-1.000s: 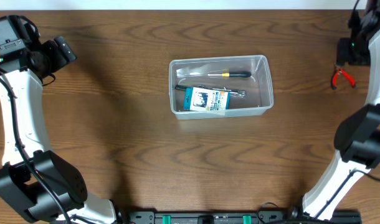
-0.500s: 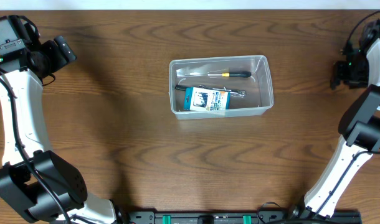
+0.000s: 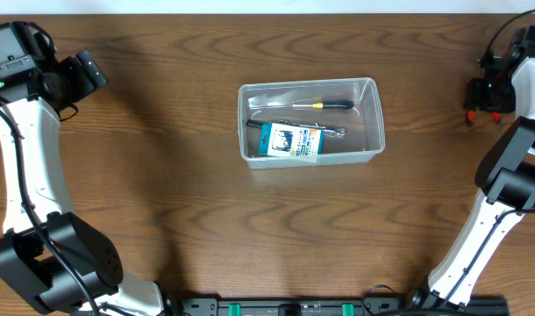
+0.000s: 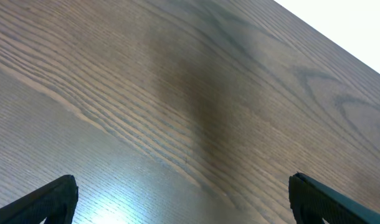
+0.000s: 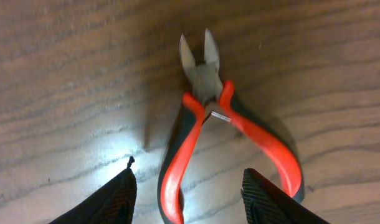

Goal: Pack container
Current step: 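Move the right gripper to the red-handled pliers and grasp them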

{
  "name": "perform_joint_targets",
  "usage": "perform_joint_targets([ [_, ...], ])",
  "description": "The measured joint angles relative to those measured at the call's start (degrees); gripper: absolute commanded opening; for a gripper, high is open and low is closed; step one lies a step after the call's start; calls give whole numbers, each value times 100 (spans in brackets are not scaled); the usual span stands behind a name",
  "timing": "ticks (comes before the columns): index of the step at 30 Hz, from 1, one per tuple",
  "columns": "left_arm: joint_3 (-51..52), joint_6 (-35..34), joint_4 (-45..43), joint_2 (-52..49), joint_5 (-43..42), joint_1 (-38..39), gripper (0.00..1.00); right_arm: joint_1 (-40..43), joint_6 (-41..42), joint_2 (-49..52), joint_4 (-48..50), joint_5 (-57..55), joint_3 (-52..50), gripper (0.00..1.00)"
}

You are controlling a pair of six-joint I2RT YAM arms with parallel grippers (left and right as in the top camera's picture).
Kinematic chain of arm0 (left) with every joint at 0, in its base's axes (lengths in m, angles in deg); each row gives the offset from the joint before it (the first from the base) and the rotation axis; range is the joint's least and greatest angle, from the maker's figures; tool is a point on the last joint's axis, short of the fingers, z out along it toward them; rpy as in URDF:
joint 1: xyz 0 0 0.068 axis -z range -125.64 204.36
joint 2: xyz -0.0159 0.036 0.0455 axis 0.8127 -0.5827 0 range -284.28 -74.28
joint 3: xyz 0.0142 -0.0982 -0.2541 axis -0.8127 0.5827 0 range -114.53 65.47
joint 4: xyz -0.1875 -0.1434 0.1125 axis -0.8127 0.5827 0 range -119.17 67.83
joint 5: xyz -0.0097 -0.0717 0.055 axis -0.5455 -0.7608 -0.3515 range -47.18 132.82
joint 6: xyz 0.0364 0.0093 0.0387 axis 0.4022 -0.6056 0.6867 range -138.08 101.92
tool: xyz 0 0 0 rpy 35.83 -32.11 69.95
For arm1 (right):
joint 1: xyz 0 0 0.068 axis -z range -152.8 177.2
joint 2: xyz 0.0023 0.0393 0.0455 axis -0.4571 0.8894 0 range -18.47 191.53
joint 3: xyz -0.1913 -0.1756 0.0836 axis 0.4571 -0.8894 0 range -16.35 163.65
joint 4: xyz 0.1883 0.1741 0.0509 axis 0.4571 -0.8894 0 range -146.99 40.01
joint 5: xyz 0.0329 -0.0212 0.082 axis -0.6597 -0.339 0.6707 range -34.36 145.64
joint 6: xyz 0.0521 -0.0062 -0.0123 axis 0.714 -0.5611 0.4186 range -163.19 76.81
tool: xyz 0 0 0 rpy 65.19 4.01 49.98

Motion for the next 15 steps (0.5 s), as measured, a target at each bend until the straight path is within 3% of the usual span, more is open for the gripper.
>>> perform_joint_targets([
  [15,0,0,0,0,0,0,98,0,216,133,-37,83,0,55],
])
